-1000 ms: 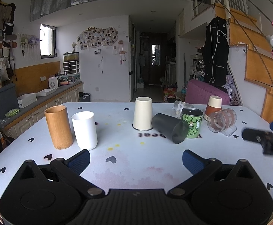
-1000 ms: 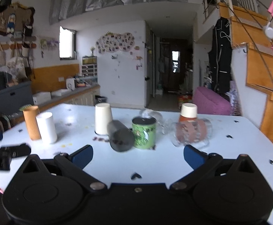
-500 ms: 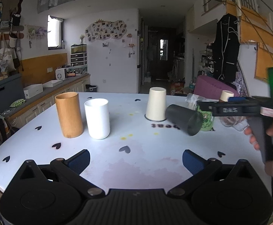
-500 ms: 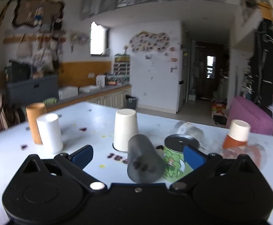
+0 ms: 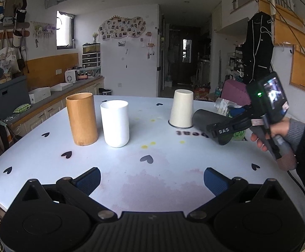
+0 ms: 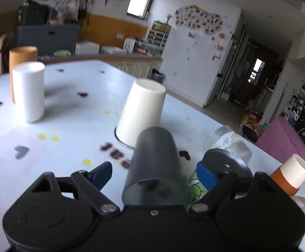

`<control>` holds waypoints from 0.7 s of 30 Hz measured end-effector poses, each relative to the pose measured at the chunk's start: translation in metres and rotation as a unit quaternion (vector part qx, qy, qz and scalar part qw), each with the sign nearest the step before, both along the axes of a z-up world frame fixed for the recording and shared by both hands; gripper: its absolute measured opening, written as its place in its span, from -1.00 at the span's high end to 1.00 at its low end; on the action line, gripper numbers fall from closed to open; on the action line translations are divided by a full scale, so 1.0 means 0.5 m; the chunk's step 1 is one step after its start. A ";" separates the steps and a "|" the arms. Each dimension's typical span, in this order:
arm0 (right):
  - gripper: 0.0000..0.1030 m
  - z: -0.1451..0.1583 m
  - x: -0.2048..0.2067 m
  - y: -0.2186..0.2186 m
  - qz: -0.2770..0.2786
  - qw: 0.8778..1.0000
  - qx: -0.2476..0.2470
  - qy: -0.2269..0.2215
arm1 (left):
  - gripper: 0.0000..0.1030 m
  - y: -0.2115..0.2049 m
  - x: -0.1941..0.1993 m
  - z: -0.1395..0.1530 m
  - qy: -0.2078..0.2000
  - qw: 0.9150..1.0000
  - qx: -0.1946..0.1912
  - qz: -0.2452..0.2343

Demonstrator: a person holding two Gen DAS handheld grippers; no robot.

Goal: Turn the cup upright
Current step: 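Reach the right gripper to the lying grey cup and close around it, then lift the grey cup with the right gripper toward the left gripper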

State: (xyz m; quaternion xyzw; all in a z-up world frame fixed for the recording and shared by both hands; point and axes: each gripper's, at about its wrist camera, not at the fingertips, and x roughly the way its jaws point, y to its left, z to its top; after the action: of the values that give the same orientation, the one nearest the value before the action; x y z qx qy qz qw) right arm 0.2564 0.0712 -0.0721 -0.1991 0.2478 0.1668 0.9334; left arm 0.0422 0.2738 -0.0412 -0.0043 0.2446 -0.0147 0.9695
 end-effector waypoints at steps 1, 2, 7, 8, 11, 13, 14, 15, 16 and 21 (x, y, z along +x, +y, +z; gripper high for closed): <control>-0.61 -0.005 0.003 0.003 -0.001 1.000 -0.006 0.002 | -1.00 0.000 0.001 -0.001 0.000 1.000 0.000 0.000; -0.58 -0.010 0.005 0.007 0.000 1.000 -0.013 0.005 | -1.00 0.000 0.001 -0.001 0.000 1.000 -0.001 0.000; -0.42 -0.023 -0.002 0.017 -0.011 0.999 -0.048 -0.004 | -1.00 0.001 0.000 0.000 0.001 1.000 -0.003 0.000; -0.42 -0.021 -0.005 0.017 -0.012 0.999 -0.048 -0.004 | -1.00 0.002 0.000 0.001 0.000 1.000 -0.003 0.001; -0.42 -0.013 -0.028 0.019 -0.018 0.999 -0.049 -0.004 | -1.00 0.002 0.002 0.003 -0.001 1.000 -0.006 0.001; -0.42 -0.002 -0.057 0.016 -0.034 0.999 -0.039 -0.003 | -1.00 0.001 0.003 0.002 0.000 1.000 -0.007 -0.001; -0.42 0.006 -0.077 0.010 -0.044 0.999 -0.027 0.002 | -1.00 -0.001 0.004 0.002 0.000 1.000 -0.009 -0.002; -0.42 0.011 -0.093 0.004 -0.053 0.998 -0.014 0.007 | -1.00 -0.002 0.004 0.001 0.001 1.000 -0.010 -0.003; -0.42 0.018 -0.115 -0.003 -0.061 0.998 -0.001 0.015 | -1.00 -0.004 0.005 0.001 0.001 1.000 -0.010 -0.005; -0.42 0.034 -0.229 -0.027 -0.058 0.998 0.024 0.021 | -1.00 -0.020 0.005 -0.001 0.002 1.000 -0.010 -0.015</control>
State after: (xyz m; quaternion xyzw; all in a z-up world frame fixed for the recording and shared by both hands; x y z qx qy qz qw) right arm 0.1418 0.0575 -0.0553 -0.1586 0.2740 0.1225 0.9406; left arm 0.0445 0.2639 -0.0419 -0.0109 0.2460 -0.0317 0.9687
